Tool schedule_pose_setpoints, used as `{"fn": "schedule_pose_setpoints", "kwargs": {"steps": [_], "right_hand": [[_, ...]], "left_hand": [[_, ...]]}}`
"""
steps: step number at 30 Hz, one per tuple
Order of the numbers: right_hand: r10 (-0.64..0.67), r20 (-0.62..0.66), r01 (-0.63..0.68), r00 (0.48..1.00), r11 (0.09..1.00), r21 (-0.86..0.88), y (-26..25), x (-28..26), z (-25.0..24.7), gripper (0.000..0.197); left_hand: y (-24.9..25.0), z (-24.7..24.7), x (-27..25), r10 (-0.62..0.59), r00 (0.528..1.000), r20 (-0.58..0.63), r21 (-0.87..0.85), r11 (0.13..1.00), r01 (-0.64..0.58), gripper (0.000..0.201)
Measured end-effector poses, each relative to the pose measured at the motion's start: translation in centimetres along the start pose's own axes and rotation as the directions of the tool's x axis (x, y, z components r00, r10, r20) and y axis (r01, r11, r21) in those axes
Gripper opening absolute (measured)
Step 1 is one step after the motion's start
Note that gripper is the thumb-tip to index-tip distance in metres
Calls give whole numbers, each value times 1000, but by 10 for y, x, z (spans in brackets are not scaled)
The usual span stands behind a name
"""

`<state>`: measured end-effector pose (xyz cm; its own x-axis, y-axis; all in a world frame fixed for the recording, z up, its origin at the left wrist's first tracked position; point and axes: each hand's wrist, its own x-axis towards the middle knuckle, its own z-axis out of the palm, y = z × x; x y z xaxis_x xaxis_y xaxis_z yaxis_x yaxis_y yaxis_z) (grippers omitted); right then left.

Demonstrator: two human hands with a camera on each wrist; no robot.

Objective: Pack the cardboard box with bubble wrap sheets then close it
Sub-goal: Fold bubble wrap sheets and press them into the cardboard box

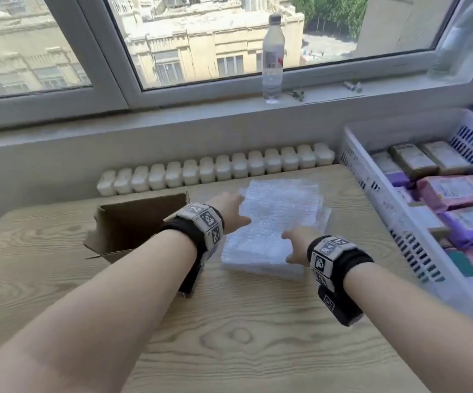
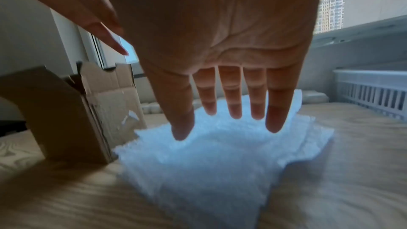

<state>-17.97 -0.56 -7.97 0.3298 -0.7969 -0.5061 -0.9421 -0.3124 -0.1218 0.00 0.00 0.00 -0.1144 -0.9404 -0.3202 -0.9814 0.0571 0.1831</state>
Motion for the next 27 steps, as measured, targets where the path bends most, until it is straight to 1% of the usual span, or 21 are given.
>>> {"fn": "schedule_pose_setpoints", "kwargs": {"steps": [1,3,6,7,9,11,12,14,16,19,21,23,24,25,27], "right_hand": [[4,-10,-5,1000,1000,-23,2,3,4,57],[-9,-55,6,998,999,-52,8,8,11,45],[14,-61,-21,998,993,-114,8,8,16,32],[24,-86,-35,996,992,-118,9,9,17,30],[68,-178,-80,982,995,-61,10,8,13,31],[120,-287,-104,950,992,72,11,6,4,30],[148,-352,-98,924,983,155,12,3,-3,28],[192,-435,-44,880,944,328,15,1,-18,25],[204,-469,62,860,869,491,17,-2,-38,23],[172,-542,225,822,776,589,13,-14,-74,19],[150,-584,347,797,678,648,7,-25,-99,14],[166,-606,400,778,614,681,0,-39,-122,8],[174,-609,411,774,593,693,-3,-46,-132,10],[181,-602,411,778,578,705,-6,-53,-142,17],[197,-551,359,811,575,735,-15,-63,-156,39]], "left_hand": [[2,3,1,-14,999,40,3,1000,14,62],[3,9,2,-37,997,71,-10,999,38,62],[4,15,0,-61,993,100,-13,998,63,61],[4,17,0,-66,992,104,-9,998,67,61],[2,18,0,-78,992,96,-1,997,79,61],[1,18,-2,-98,991,92,-32,994,101,64],[2,17,-3,-108,991,84,-61,992,113,66],[4,14,-4,-121,991,48,-125,984,126,71],[7,6,-8,-133,991,1,-197,972,130,80],[5,-15,-14,-131,982,-137,-273,958,90,86],[0,-33,-17,-145,959,-244,-315,947,63,79],[-9,-52,-22,-182,925,-334,-379,924,45,67],[-14,-62,-24,-203,909,-364,-421,906,34,61],[-20,-71,-27,-226,893,-389,-473,881,17,57],[-34,-89,-33,-275,871,-407,-594,804,-23,52]]}}
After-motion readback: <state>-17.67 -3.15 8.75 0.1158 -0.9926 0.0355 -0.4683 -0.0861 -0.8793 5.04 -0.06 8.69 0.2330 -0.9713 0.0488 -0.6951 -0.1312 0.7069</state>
